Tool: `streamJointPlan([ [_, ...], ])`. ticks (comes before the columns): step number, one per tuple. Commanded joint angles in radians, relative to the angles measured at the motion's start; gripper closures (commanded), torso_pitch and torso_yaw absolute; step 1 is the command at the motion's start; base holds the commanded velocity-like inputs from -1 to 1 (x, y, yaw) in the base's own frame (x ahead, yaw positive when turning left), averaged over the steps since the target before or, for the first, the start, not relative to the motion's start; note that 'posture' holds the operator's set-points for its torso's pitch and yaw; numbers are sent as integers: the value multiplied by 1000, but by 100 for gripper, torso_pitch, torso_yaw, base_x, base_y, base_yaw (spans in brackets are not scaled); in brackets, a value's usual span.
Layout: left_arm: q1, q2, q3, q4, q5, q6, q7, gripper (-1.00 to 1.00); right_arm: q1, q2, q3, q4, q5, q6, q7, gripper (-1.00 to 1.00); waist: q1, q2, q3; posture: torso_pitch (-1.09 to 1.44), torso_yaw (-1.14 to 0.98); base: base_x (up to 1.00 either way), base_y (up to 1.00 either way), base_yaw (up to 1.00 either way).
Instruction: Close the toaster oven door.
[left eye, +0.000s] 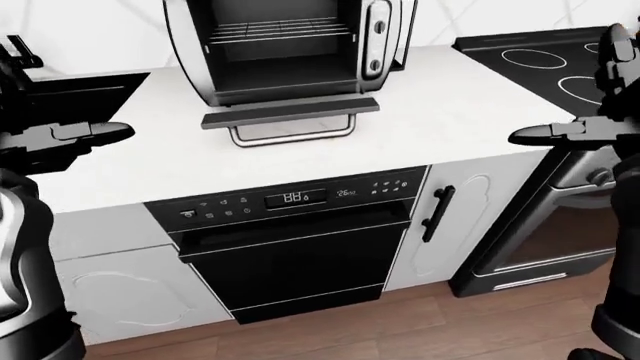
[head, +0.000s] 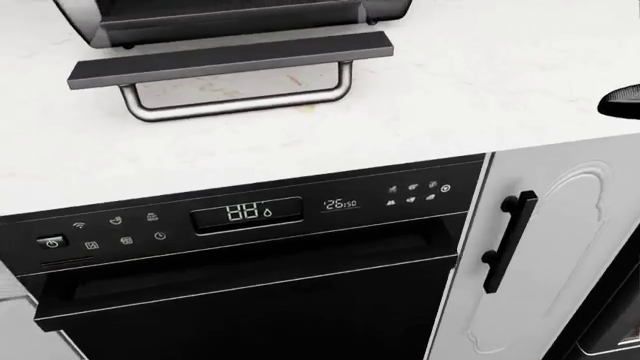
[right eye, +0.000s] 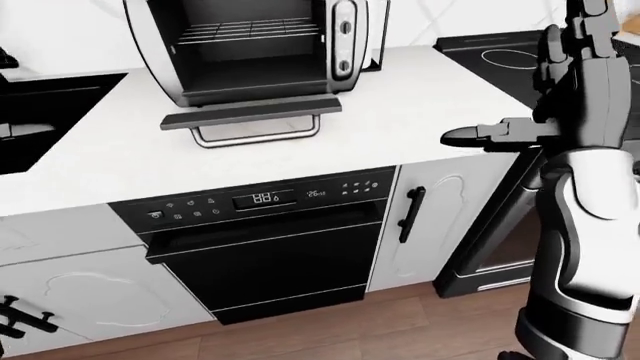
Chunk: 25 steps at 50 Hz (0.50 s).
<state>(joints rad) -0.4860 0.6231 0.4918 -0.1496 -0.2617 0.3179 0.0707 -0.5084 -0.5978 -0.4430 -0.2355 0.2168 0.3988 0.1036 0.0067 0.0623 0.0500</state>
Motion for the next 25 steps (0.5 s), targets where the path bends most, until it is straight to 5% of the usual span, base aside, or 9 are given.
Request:
streamJointPlan([
  [1,-25,18,6,-26,1,-19,1,-100,-26,-25,-18,-21,0,-20,-3,-100,-9,15,-21,0,0,10,0,0],
  [8,-23,18,7,-23,1,-22,0,-100,-25,-24,-18,-21,-1,-21,-3,-100,1,-49,-17,0,0,11,0,0],
  [12,-22,19,8,-23,1,-23,-1,-100,-23,-22,-17,-21,-2,-24,-3,-100,4,-149,-36,0,0,11,0,0],
  [13,-22,19,8,-23,1,-23,-1,-100,-22,-21,-17,-20,-3,-25,-3,-100,-6,-99,-24,0,0,10,0,0],
  [14,-23,20,8,-18,2,-26,-2,-100,-22,-21,-16,-19,-4,-26,-2,-100,-1,-116,-24,0,0,10,0,0],
  [17,-22,21,9,-22,0,-23,-1,-100,-23,-22,-18,-20,-3,-24,-2,-100,-6,-98,-31,0,0,10,0,0],
  [22,-22,21,9,-23,1,-22,0,-100,-24,-22,-17,-19,-4,-24,-1,-100,-10,-37,-11,0,0,11,0,0],
  [24,-21,21,9,-24,0,-22,0,-100,-24,-22,-17,-18,-4,-26,-1,-100,-15,20,-26,0,0,11,0,0],
  [25,-21,21,9,-24,0,-22,0,-100,-23,-22,-16,-18,-5,-26,0,-100,-16,16,-31,0,0,12,0,0],
])
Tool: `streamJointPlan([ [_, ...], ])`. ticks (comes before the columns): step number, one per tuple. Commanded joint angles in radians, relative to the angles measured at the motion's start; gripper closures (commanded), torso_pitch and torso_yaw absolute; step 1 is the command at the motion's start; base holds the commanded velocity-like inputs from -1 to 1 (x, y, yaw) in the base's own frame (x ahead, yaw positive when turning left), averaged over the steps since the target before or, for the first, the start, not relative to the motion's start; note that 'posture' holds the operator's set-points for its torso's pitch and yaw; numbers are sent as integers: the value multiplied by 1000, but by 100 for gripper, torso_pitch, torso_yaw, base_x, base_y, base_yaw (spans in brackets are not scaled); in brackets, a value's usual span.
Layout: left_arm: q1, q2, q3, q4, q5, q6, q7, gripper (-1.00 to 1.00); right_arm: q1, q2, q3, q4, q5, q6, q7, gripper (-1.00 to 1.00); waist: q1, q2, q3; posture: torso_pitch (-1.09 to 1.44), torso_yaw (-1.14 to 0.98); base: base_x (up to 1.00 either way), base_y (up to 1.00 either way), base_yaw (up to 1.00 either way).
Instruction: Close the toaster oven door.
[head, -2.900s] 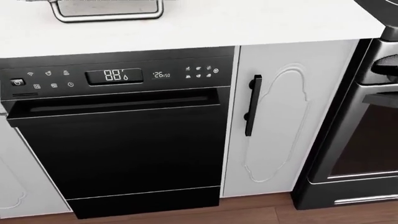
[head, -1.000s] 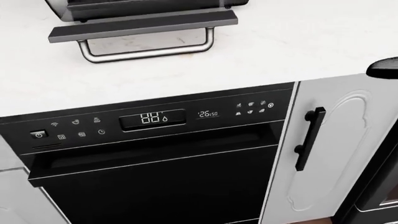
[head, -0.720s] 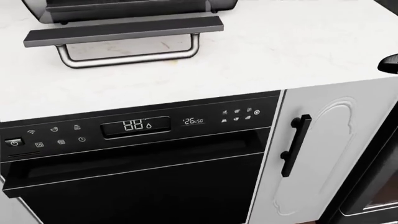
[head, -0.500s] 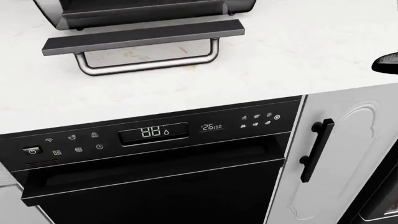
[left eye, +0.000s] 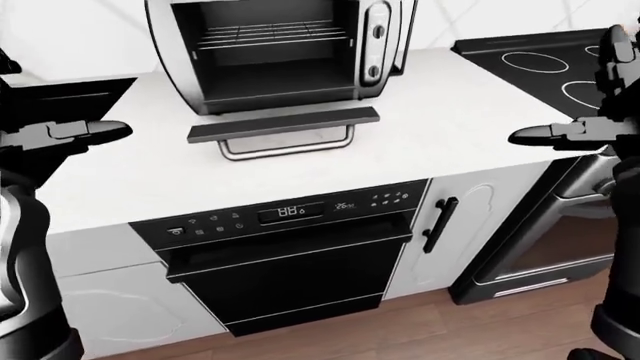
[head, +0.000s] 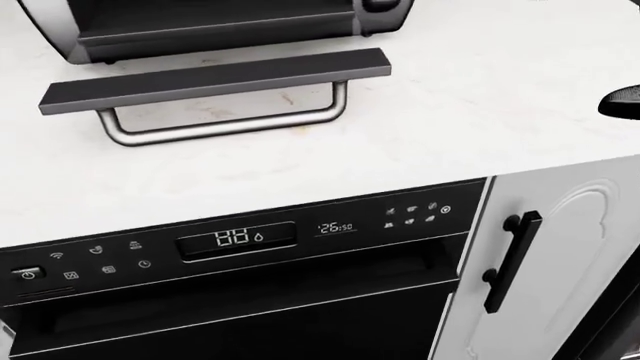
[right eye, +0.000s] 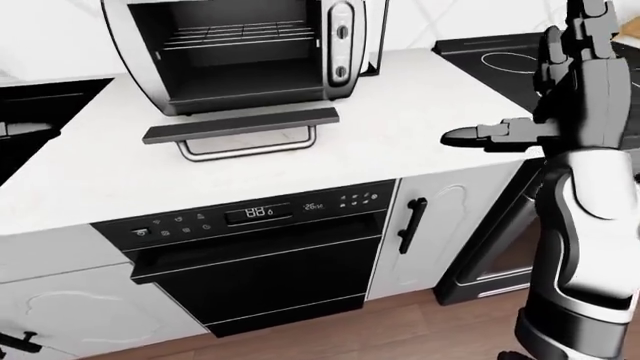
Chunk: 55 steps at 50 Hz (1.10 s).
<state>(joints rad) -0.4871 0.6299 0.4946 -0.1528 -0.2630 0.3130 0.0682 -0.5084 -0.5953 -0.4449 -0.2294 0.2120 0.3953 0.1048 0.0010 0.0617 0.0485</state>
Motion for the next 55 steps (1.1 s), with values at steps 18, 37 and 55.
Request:
streamJointPlan([
  [18,-21,29,13,-8,-4,-21,4,-100,-27,-30,-18,-31,5,-14,-3,-100,1,-89,-23,0,0,11,0,0],
  [37,-28,37,16,-12,-10,-11,8,-100,-32,-33,-18,-30,10,-10,-4,-100,11,-117,-27,0,0,11,0,0],
  [55,-26,38,17,-11,-10,-12,9,-100,-31,-34,-18,-33,11,-8,-3,-100,2,-7,-25,0,0,11,0,0],
])
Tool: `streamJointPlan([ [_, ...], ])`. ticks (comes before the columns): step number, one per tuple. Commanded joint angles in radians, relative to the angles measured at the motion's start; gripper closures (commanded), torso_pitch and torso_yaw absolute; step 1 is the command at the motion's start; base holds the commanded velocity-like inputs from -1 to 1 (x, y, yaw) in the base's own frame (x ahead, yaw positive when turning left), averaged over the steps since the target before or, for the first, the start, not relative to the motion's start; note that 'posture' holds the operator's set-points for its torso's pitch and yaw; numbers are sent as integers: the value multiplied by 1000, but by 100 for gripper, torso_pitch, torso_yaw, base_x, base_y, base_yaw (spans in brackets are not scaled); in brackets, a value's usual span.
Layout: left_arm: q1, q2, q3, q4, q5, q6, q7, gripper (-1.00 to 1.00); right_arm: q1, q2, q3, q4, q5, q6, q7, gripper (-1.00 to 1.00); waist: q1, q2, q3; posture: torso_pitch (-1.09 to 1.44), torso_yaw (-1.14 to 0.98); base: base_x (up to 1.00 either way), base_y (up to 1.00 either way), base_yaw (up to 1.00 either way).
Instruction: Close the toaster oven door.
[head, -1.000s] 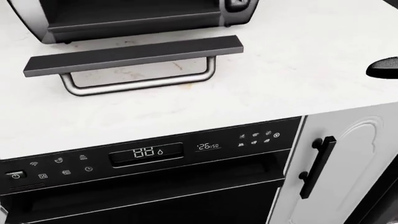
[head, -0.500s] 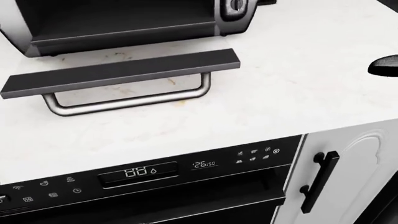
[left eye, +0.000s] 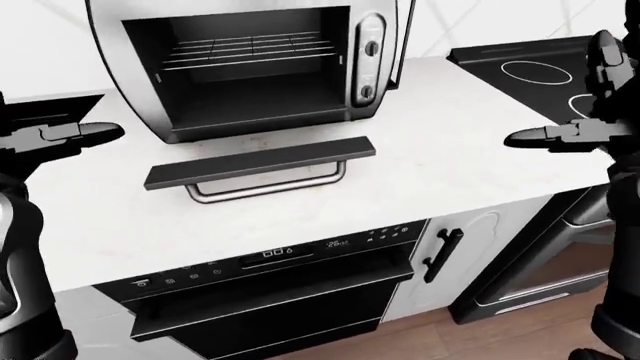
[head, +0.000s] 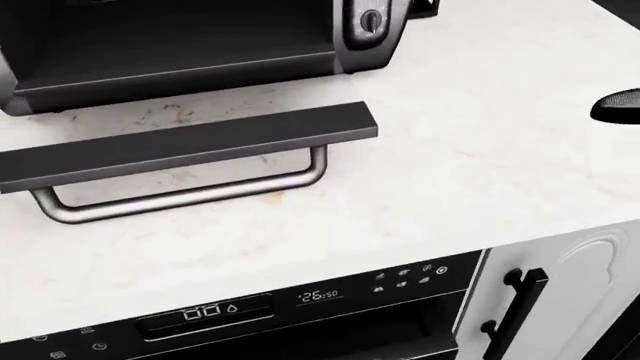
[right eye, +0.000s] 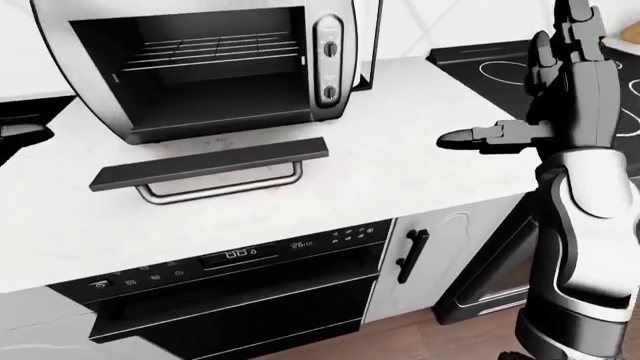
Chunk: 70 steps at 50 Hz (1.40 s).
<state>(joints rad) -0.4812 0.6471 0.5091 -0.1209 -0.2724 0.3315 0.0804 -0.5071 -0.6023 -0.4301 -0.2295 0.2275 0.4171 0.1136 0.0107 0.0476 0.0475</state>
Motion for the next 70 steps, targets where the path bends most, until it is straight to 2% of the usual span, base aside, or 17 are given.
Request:
streamJointPlan([
  [1,-32,21,2,-39,0,-34,-4,-100,-32,-27,-33,-32,-4,-30,-11,-100,-8,-3,-24,0,0,11,2,0],
  [5,-33,23,4,-41,-2,-30,-4,-100,-32,-28,-33,-33,-3,-30,-10,-100,-3,-50,-14,0,0,10,2,0],
  [8,-32,23,4,-42,-2,-30,-4,-100,-32,-27,-32,-29,-4,-33,-10,-100,5,-107,-32,0,0,11,3,0],
  [9,-33,23,4,-41,-3,-30,-4,-100,-33,-27,-32,-29,-4,-33,-10,-100,-8,-86,-19,0,0,10,2,0],
  [11,-33,24,4,-40,-3,-31,-4,-100,-33,-27,-32,-30,-4,-32,-11,-100,-8,-91,-20,0,0,11,3,0],
  [17,-32,25,5,-40,-4,-31,-5,-100,-34,-28,-32,-30,-4,-31,-11,-100,-12,-36,-10,0,0,11,3,0],
  [20,-31,24,5,-39,-4,-33,-5,-100,-35,-28,-32,-32,-4,-28,-13,-100,-19,40,-27,0,0,11,3,0],
  [25,-29,25,6,-41,-5,-32,-4,-100,-38,-28,-29,-27,-6,-31,-16,-100,-8,8,-26,0,0,9,2,0],
  [27,-30,25,6,-42,-5,-30,-3,-100,-40,-30,-29,-21,-9,-33,-17,-100,-6,-13,-5,0,0,2,0,0],
  [31,-32,26,5,-41,-4,-30,-3,-100,-43,-29,-30,-19,-8,-31,-24,-100,8,-90,-7,0,0,0,0,0],
  [32,-31,27,6,-41,-4,-30,-4,-100,-44,-30,-30,-20,-5,-28,-25,-100,7,-60,1,0,0,0,0,0],
  [43,-34,32,7,-38,-3,-32,-6,-100,-65,-40,-29,-29,40,5,-47,-100,-8,-44,-23,0,0,0,0,0],
  [56,-32,33,9,-39,-2,-32,-6,-100,-53,-38,-21,-10,-44,-70,-49,-100,-12,-43,-19,0,0,0,0,0],
  [58,-30,32,9,-42,-3,-30,-6,-100,-45,-41,-9,-6,-77,-92,-46,-100,18,-37,-30,0,0,0,0,55],
  [63,-27,31,11,-43,-3,-31,-6,-100,-53,-28,-23,-1,-71,-85,-53,-100,14,-53,-9,0,0,0,0,100],
  [66,-32,32,10,-44,-5,-27,-4,-100,-59,-29,-31,6,-57,-79,-69,-100,23,-90,2,0,0,0,0,100],
  [70,-29,33,13,-43,-7,-28,-2,-100,-57,-37,-28,8,-60,-79,-80,-100,7,-95,-14,0,0,0,9,61],
])
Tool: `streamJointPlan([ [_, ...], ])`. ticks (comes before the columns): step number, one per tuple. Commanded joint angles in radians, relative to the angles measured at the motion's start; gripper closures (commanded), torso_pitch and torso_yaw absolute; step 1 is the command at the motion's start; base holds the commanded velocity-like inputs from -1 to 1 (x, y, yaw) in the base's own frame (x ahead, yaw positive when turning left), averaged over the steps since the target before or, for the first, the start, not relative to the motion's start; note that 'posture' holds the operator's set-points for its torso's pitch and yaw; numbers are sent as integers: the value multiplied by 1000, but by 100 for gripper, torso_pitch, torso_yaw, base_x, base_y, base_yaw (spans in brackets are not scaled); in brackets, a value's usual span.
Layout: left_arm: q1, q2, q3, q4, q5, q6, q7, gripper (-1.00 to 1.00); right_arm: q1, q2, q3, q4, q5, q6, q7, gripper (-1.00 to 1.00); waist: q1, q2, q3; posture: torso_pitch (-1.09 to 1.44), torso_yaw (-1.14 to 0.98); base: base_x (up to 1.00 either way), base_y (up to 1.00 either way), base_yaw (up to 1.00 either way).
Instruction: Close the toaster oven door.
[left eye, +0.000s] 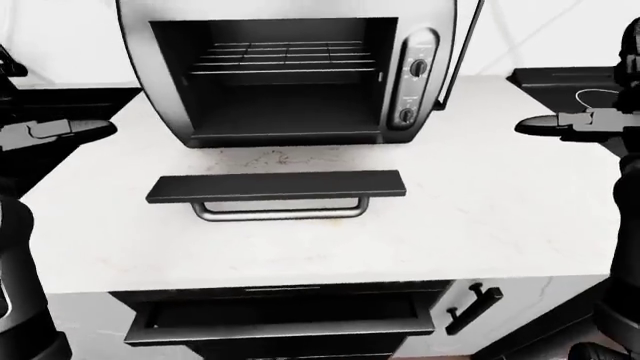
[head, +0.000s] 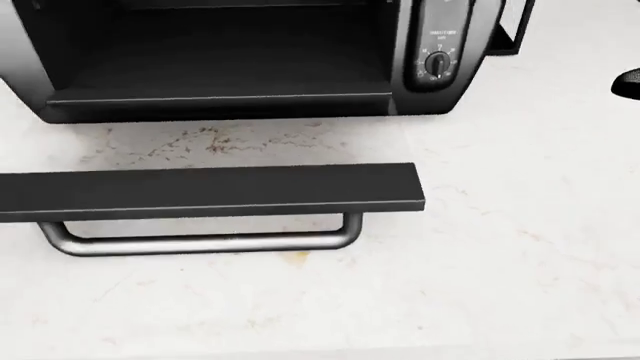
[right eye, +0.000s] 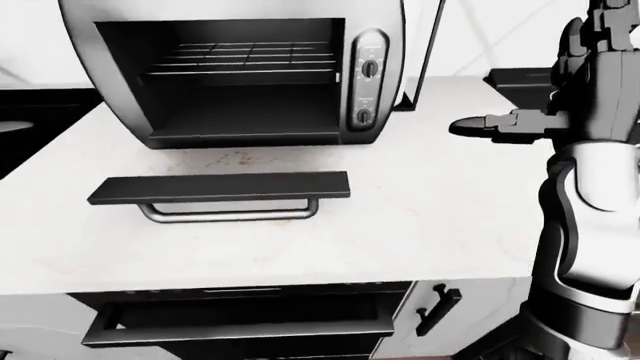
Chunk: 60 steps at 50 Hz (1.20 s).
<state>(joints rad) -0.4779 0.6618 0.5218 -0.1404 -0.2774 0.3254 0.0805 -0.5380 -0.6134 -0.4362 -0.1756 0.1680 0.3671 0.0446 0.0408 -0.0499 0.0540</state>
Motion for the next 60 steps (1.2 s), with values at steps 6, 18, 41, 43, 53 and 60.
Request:
streamJointPlan([
  [6,-36,20,-2,-19,8,-28,6,-100,-32,-31,-16,-20,-20,-6,-31,-100,-40,65,-5,0,0,0,0,0],
  [18,-36,32,0,-4,37,-46,3,-100,-65,-51,1,-21,-26,53,-79,-100,-42,58,-19,0,0,0,0,0],
  [41,-31,40,17,-25,-9,-13,-7,-100,-11,10,32,-33,-225,-37,14,-100,-39,52,-25,0,0,0,0,0],
  [43,-31,43,19,-25,-13,-10,-4,-100,-3,28,42,-50,-247,-39,21,-100,-41,54,-26,0,0,0,0,0],
  [53,-32,50,22,-20,-26,-11,1,-100,4,75,58,-110,-296,-18,59,-100,-44,58,-25,0,0,0,0,0],
  [60,-30,55,27,-20,-35,-12,6,-100,7,88,64,-121,-310,-20,73,-100,-46,58,-23,0,0,0,0,0],
])
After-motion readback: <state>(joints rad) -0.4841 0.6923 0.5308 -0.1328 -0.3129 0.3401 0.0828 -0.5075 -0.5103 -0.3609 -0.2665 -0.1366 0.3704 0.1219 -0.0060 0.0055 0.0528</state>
